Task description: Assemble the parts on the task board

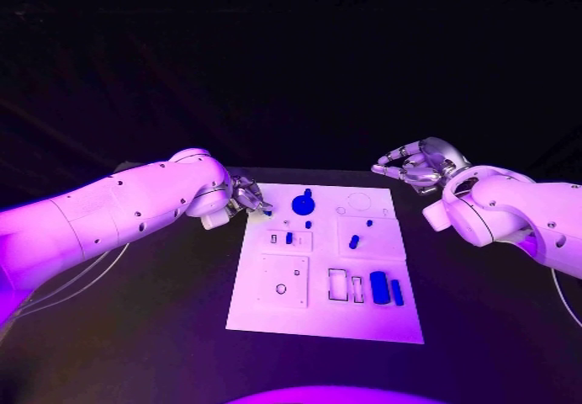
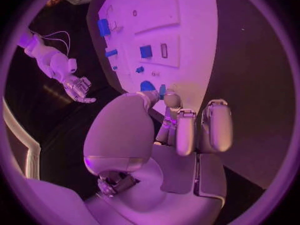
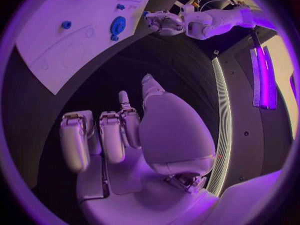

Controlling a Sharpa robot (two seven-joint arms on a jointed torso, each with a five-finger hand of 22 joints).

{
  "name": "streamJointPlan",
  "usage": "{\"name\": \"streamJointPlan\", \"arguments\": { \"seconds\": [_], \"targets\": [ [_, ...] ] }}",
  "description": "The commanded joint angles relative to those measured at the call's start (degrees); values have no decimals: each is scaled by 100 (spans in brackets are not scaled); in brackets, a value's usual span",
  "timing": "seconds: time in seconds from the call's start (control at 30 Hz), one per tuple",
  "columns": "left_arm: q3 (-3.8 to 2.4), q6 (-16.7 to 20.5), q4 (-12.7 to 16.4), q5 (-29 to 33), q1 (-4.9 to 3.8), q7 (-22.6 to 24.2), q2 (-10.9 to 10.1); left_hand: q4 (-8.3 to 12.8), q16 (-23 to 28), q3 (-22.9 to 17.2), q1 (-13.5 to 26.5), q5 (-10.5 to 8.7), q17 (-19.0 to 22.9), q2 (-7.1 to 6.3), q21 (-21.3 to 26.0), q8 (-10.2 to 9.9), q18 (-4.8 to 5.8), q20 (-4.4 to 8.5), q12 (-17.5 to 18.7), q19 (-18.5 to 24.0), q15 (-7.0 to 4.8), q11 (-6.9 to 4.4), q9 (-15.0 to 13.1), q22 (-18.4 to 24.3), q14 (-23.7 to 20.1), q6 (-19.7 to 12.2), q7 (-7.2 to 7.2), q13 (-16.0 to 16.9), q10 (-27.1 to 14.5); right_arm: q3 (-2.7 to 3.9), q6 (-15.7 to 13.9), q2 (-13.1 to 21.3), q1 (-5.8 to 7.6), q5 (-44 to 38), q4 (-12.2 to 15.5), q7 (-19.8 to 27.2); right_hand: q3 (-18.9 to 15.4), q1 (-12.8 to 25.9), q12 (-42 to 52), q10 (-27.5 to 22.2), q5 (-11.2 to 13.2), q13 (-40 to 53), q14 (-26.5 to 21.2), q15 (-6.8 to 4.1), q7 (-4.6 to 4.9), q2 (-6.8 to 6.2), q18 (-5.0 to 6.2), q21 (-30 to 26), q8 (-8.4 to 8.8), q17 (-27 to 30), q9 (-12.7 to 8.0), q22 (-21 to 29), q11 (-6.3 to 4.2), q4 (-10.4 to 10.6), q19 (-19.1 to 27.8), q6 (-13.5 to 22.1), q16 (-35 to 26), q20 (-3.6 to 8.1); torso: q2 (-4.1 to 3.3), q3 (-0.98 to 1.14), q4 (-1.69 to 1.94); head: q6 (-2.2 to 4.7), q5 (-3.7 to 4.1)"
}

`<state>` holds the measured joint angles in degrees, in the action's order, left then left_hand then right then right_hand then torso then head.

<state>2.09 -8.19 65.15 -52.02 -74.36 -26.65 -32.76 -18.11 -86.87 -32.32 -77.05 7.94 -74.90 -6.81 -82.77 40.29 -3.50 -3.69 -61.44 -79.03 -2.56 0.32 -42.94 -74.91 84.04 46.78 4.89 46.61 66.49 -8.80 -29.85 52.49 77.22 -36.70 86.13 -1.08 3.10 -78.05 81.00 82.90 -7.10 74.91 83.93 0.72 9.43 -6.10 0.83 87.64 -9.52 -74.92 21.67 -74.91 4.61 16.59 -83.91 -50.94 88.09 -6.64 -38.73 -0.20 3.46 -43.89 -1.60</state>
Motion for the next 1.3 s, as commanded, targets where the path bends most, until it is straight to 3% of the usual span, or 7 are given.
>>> {"name": "streamJointPlan", "arguments": {
  "seconds": [0.03,0.27,0.43,0.67,0.8,1.0,1.3],
  "targets": [
    [-13,191,233,311,-12,-47,-112,667,-34,-720,65,-31,-1013,-30,-36,45,16,5,-35,-55,-35,-7,-255,-151,409,19,-55,23,57,-2,113,3,-3,-31,-3,23,16,-9,-16,-10,-29,696,455,-48,-15,30,-5,-38,-27,-877,-6,-1315,-15,-25,-446,31,-39,35,6,-1,5,20,-17],
    [-10,527,666,174,-9,-9,-339,786,-47,-971,199,-27,-1031,-128,-74,123,33,24,-65,-116,-54,-26,-257,-227,421,26,-72,16,94,-6,125,8,-7,-33,-1,22,16,-9,-16,-10,-29,696,455,-48,-15,30,-5,-38,-27,-877,-6,-1315,-15,-25,-446,31,-39,35,-2,-7,7,-25,10],
    [33,782,937,-58,16,26,-449,848,-83,-1093,282,-24,-1092,-185,-113,175,51,38,-115,-178,-70,-42,-253,-304,449,42,-89,55,160,-8,129,15,-15,-42,4,28,15,-6,-17,-10,-34,695,456,-48,-16,28,-6,-35,-29,-880,-7,-1318,-16,-24,-449,32,-38,36,-2,-9,7,-25,-8],
    [71,912,1207,-376,136,0,-520,929,-151,-1299,450,-21,-1210,-319,-204,279,91,74,-291,-316,-112,-89,-240,-476,499,108,-138,248,365,-10,136,13,-24,-79,5,28,13,-14,-25,-14,-46,687,454,-49,-17,18,-5,-40,-33,-872,-8,-1314,-18,-30,-446,34,-42,37,-6,-11,1,-43,-35],
    [81,882,1271,-505,186,-32,-531,935,-168,-1342,517,-35,-1240,-346,-219,312,98,85,-359,-339,-123,-103,-233,-505,510,139,-154,327,438,-10,137,12,-30,-84,5,27,13,-15,-27,-15,-47,686,456,-50,-17,17,-5,-41,-34,-878,-8,-1314,-18,-30,-446,34,-39,37,-6,-11,-5,-36,-43],
    [110,824,1319,-592,259,-91,-533,946,-183,-1374,570,-43,-1268,-361,-240,344,108,96,-426,-372,-136,-120,-226,-547,520,180,-174,405,512,-10,139,11,-34,-87,3,26,13,-15,-23,-12,-50,689,455,-50,-17,16,-5,-39,-35,-872,-8,-1315,-18,-29,-447,34,-42,38,-6,-3,-1,-79,-29],
    [152,776,1312,-796,352,-146,-487,972,-215,-1403,610,-47,-1328,-374,-263,375,119,108,-385,-407,-151,-140,-216,-593,539,224,-196,312,511,-11,145,9,-38,-75,0,30,13,-12,-25,-12,-55,687,455,-51,-18,16,-5,-41,-38,-875,-9,-1314,-19,-27,-446,35,-41,39,-12,-9,-2,-95,-18]
  ]
}}
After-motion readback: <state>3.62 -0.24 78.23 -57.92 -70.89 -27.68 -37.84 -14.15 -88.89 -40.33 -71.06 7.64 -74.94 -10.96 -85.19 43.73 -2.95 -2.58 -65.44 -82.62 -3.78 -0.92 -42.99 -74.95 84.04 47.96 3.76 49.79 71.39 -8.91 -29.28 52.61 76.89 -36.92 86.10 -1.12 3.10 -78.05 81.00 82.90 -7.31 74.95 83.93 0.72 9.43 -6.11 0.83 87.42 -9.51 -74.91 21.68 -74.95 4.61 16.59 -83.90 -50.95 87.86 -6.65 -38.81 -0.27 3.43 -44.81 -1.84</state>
